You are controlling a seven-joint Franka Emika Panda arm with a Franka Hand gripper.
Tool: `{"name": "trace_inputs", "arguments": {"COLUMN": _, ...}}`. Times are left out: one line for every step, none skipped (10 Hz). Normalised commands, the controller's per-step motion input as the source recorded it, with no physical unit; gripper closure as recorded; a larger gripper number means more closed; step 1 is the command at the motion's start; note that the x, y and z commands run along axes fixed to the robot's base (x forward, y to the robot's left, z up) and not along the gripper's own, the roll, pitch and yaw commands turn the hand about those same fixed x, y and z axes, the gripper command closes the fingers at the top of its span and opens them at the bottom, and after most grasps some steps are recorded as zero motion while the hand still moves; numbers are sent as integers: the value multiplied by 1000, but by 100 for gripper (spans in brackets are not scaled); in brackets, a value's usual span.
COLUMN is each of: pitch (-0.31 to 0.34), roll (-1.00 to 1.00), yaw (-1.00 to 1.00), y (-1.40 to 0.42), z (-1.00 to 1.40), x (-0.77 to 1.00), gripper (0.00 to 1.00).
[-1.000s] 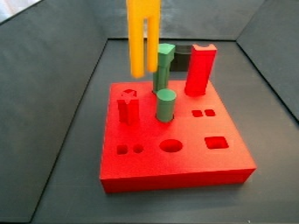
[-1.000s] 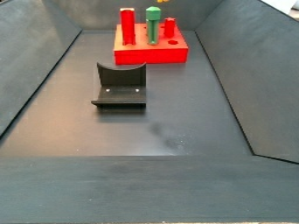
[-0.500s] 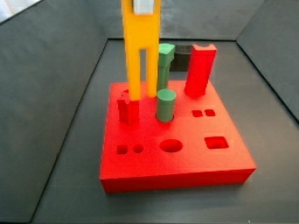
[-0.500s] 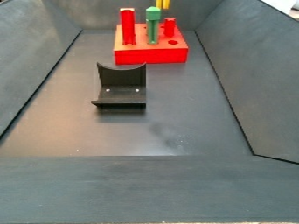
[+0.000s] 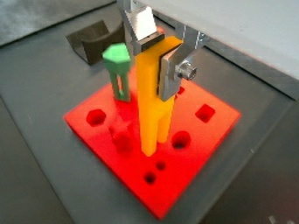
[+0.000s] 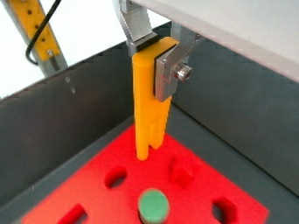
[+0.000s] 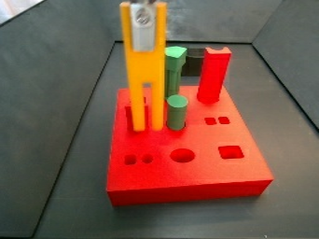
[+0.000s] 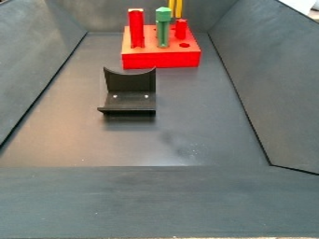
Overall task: Pick up the square-circle object. Move up. Move to above the board. Insert the square-circle object.
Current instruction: Insert the square-circle object.
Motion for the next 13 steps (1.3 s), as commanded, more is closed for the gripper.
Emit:
{"name": "trace_inputs", "arguments": {"pitch": 0, "roll": 0, "yaw": 111, "y": -214, "z": -226, "x": -217, "gripper": 100}}
{"name": "trace_inputs", "arguments": {"pitch": 10, "roll": 0, "yaw": 194, "y": -51, "z": -360, "x": -211, "gripper": 100}}
{"name": "trace_inputs", "arguments": {"pitch": 1, "roll": 0, "yaw": 234, "y": -86, "z": -437, "x": -249, "gripper": 100}}
{"name": "trace_inputs", "arguments": {"pitch": 0, "roll": 113, "yaw": 271, "y": -100, "z": -286, "x": -243, "gripper": 100}}
{"name": "trace_inputs", "arguments": {"pitch": -63, "roll": 170, "yaw": 220, "y": -177, "z": -254, "x": -197, "gripper": 100}}
{"name": "trace_inputs", "arguments": {"pitch": -97, "roll": 200, "yaw": 154, "y": -143, "z": -200, "x": 0, "gripper": 100}}
{"name": "trace_inputs", "arguments": {"pitch": -96, "roll": 189, "yaw": 69, "y": -54, "z": -97, "x": 54, "gripper": 100}}
{"name": "trace_inputs", "arguments": {"pitch": -67, "roll": 169, "yaw": -26, "y": 0, "z": -63, "x": 377, "gripper": 100}}
{"name": "trace_inputs", "arguments": {"pitch": -64, "roll": 116, "yaw": -120, "y": 60, "z": -57, "x": 474, "gripper": 100}}
{"name": "trace_inputs", "arguments": {"pitch": -67, "roll": 106, "yaw": -34, "y": 0, "z": -109, "x": 194, "gripper": 100}}
{"name": "trace_inputs", "arguments": {"pitch": -83, "roll": 121, "yaw": 69, "y": -51, "z": -163, "x": 0, "gripper": 100}}
{"name": "trace_inputs", "arguments": {"pitch": -64, "roll": 166, "yaw": 234, "y": -191, "z": -214, "x": 0, "gripper": 100}}
{"name": "trace_inputs", "arguments": {"pitch": -26, "roll": 140, "yaw": 214, "y": -134, "z": -223, "x": 0, "gripper": 100}}
